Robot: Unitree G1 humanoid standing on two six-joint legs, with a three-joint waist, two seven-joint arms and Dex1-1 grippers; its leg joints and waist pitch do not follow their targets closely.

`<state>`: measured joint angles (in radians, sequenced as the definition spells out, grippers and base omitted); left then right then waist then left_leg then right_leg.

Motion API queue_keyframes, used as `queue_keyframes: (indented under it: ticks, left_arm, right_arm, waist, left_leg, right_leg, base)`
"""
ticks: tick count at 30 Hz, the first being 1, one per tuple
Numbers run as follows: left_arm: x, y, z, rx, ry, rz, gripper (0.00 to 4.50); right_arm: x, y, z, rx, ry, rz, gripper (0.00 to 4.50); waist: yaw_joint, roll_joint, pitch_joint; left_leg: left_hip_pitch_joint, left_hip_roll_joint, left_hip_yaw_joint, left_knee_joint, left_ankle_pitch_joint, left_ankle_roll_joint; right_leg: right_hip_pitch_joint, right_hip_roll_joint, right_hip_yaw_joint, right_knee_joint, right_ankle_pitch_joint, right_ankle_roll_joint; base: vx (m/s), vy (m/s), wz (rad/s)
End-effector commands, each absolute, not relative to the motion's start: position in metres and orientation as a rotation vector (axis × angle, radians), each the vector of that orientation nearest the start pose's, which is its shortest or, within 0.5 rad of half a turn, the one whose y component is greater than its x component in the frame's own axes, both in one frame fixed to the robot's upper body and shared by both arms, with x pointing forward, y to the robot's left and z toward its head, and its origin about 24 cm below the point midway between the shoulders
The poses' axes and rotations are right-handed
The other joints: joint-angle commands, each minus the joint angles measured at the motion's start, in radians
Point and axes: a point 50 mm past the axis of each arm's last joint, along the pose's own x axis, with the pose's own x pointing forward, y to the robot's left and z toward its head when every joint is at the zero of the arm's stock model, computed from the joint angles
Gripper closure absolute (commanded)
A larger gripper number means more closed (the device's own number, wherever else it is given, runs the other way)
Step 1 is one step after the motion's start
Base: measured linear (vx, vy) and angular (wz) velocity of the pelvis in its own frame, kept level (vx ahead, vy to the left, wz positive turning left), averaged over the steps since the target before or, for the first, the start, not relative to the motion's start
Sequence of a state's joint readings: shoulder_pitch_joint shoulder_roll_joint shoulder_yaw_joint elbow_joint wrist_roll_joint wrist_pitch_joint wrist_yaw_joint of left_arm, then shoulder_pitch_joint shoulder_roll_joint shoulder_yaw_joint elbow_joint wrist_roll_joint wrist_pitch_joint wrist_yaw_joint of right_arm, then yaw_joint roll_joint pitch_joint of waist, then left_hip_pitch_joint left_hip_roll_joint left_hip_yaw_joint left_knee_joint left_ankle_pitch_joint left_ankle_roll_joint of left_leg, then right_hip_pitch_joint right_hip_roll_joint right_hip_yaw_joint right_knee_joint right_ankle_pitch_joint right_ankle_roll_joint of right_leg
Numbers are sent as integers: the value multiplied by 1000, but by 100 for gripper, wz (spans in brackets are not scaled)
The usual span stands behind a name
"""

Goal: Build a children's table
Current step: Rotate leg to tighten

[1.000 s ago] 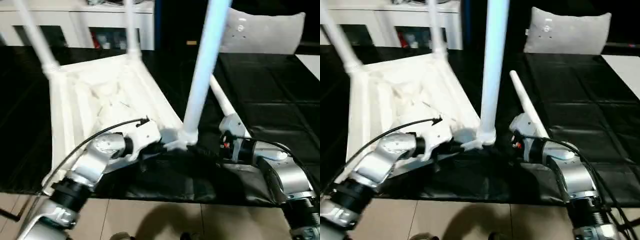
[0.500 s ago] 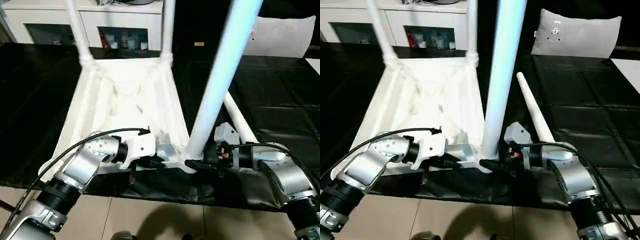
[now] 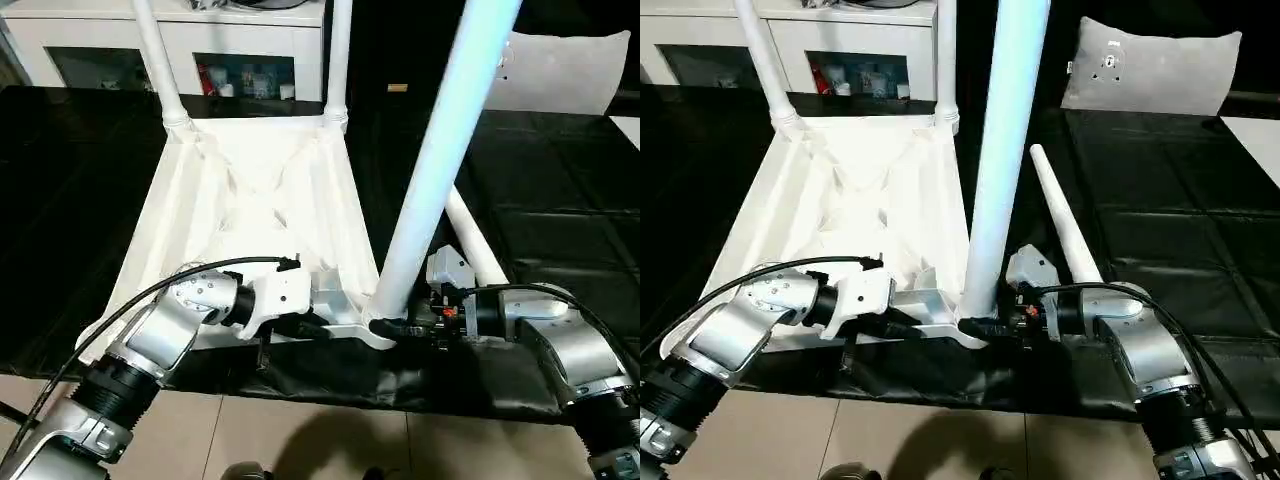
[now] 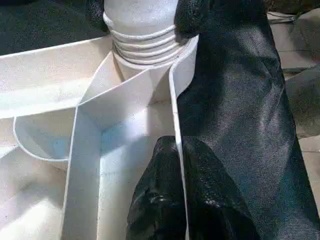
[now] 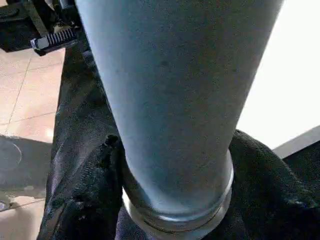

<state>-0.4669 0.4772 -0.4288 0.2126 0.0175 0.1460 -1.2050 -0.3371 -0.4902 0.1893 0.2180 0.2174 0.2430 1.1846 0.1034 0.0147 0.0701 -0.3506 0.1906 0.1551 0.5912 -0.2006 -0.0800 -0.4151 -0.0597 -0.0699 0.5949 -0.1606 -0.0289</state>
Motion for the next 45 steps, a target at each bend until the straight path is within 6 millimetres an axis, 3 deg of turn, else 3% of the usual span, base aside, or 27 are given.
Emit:
queue_keyframes:
  ticks: [1,7,10,12,13,15,16,20,23,24,26,28,30,35,38,45]
  left_arm:
    - [271,110,58,597,411,-1560,450]
    - [271,101,61,495,390,-1485,450]
    - [274,92,65,426,368,-1408,450]
    - [279,80,69,359,340,-1305,450]
    - [280,77,70,343,331,-1282,450]
    - [286,60,76,257,302,-1171,450]
    - [288,54,77,240,296,-1138,450]
    - [308,31,87,183,231,-886,450]
    - [310,27,89,197,216,-858,450]
    - [310,25,90,208,212,-857,450]
    - [309,24,91,248,217,-854,450]
    - [309,26,90,258,222,-849,450]
    - [310,33,85,289,234,-847,450]
    - [306,41,80,340,236,-901,450]
    - [304,45,77,358,241,-931,450]
    - [295,69,66,425,285,-1101,450]
  right_arm:
    - [272,-157,58,-158,373,1298,183]
    - [270,-139,52,-97,374,1224,184]
    - [277,-131,47,-79,384,1097,184]
    - [286,-120,46,-22,367,973,184]
    - [289,-118,46,-6,364,945,184]
    - [299,-105,46,77,364,802,184]
    - [301,-101,45,98,372,769,184]
    - [316,-88,40,162,409,552,185]
    - [317,-85,39,166,407,517,185]
    - [318,-84,39,161,395,510,185]
    - [317,-78,42,174,359,515,129]
    - [317,-78,44,188,344,503,113]
    - [321,-90,48,168,306,481,92]
    - [319,-109,54,116,264,531,44]
    - [317,-119,57,99,245,568,22]
    - [301,-154,66,-84,231,845,4]
  waist:
    - [-5,-12,-67]
    - [-12,-10,-61]
    - [-24,-10,-54]
    - [-41,-11,-51]
    - [-41,-11,-51]
    - [-61,-13,-52]
    - [-70,-15,-53]
    - [-80,-18,-55]
    - [-71,-16,-61]
    - [-65,-16,-65]
    - [-58,-14,-69]
    - [-58,-13,-70]
    - [-57,-10,-67]
    - [-57,-9,-62]
    - [-54,-9,-62]
    - [-43,-9,-62]
  left_leg:
    - [-6,30,4,-64,-121,73]
    - [-4,29,3,-69,-154,59]
    - [-3,23,0,-71,-201,37]
    - [-4,20,-2,-73,-217,25]
    - [-4,20,-2,-73,-217,25]
    - [-10,16,-6,-70,-218,12]
    - [-18,13,-10,-71,-212,16]
    - [-9,8,-2,-64,-200,42]
    - [-11,12,-1,-65,-164,55]
    - [-12,15,-1,-65,-136,62]
    - [-15,17,2,-62,-84,75]
    - [-17,16,3,-62,-75,82]
    - [-16,18,1,-65,-88,84]
    - [-12,20,1,-69,-142,72]
    - [-14,22,1,-68,-140,73]
    - [-13,24,3,-65,-135,90]
  right_leg:
    - [64,-72,48,-69,-283,-178]
    - [61,-71,46,-77,-345,-161]
    - [59,-73,41,-94,-493,-111]
    - [55,-70,38,-100,-533,-92]
    - [55,-70,38,-100,-533,-92]
    - [56,-70,32,-106,-561,-77]
    - [64,-71,29,-105,-562,-67]
    - [49,-63,33,-113,-524,-80]
    - [53,-66,38,-104,-452,-87]
    - [57,-65,40,-95,-385,-99]
    - [60,-65,43,-79,-257,-143]
    - [66,-66,44,-73,-205,-168]
    - [67,-69,43,-77,-224,-170]
    - [65,-69,42,-86,-303,-151]
    - [66,-69,45,-84,-289,-152]
    - [67,-70,45,-80,-263,-176]
  base:
    - [0,0,0]
    - [0,0,0]
    - [0,0,0]
    - [0,0,0]
    - [0,0,0]
    - [0,0,0]
    - [0,0,0]
    - [0,0,0]
    - [0,0,0]
    - [0,0,0]
    - [0,0,0]
    - [0,0,0]
    - [0,0,0]
    - [0,0,0]
    - [0,0,0]
    - [0,0,0]
